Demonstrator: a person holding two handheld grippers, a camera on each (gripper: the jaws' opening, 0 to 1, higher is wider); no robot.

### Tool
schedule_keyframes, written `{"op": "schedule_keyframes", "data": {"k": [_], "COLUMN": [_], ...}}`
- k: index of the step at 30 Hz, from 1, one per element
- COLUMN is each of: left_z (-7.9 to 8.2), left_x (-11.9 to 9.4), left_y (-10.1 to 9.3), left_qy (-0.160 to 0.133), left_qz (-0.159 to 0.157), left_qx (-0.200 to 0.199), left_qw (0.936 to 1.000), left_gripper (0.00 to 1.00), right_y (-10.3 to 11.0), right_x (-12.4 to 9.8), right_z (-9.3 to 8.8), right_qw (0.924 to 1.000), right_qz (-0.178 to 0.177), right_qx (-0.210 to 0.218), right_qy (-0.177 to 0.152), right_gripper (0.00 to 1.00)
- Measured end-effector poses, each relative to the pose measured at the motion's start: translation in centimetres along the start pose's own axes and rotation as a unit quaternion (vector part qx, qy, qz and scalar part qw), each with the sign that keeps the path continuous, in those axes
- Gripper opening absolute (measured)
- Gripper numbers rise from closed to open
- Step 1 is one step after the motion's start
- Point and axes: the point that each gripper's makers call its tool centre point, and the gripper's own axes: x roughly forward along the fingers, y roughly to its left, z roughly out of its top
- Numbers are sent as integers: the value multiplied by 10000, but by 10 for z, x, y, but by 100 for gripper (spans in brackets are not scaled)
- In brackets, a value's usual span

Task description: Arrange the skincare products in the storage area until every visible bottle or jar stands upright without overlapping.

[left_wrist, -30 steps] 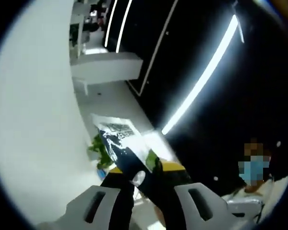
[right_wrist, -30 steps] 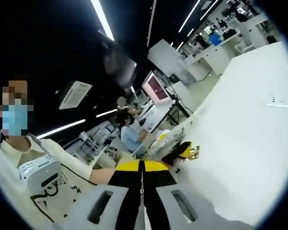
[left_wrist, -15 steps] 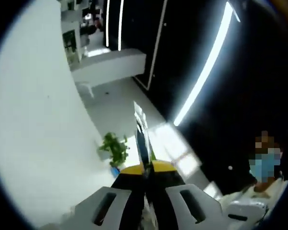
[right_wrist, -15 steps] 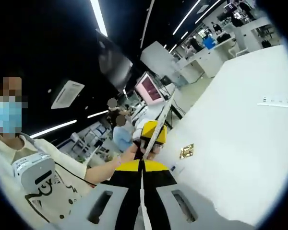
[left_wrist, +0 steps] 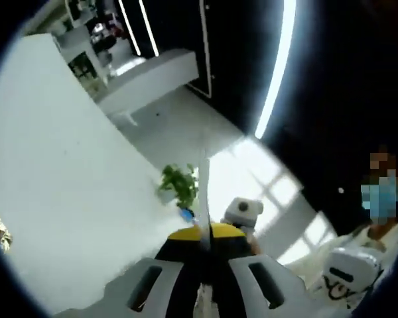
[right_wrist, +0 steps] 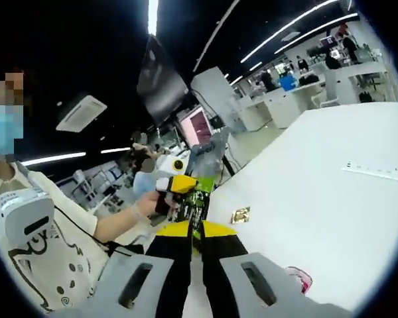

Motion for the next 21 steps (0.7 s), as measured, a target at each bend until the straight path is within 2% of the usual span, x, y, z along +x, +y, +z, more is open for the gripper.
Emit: {"op": "schedule_keyframes", "data": {"k": [3,5,8,9,10,14,19,21], "left_z": [-17,-27,-49,-53,-57,-74,-91,-96], "left_x": [-5,-8,-13,-14,-14,-15,-15,-14], "left_y": [15,25,40,44,48,61,76,82], "left_qy": [153,206,491,560,603,898,1228,1286], "left_qz": [209,314,593,695,773,998,1255,1348], "left_qx": [-225,-316,-394,-392,-399,-412,-321,-329], "left_qw": [9994,9988,9963,9952,9944,9901,9839,9819], "left_gripper": [0,0,0,0,0,0,0,0], "right_y": [9,16,23,24,22,31,15,14], "right_x": [-2,-3,-1,-1,0,8,12,16], "right_z": [-9,-21,-34,-38,-42,-67,-98,-105], "right_qw": [9998,9982,9955,9949,9933,9930,9876,9866], "right_qz": [-106,-274,-464,-533,-756,-761,-1137,-1232], "right_qx": [-163,-447,-698,-717,-752,-733,-668,-690], "right_qy": [89,291,447,467,451,535,853,822], "right_gripper": [7,7,7,7,8,8,10,9]}}
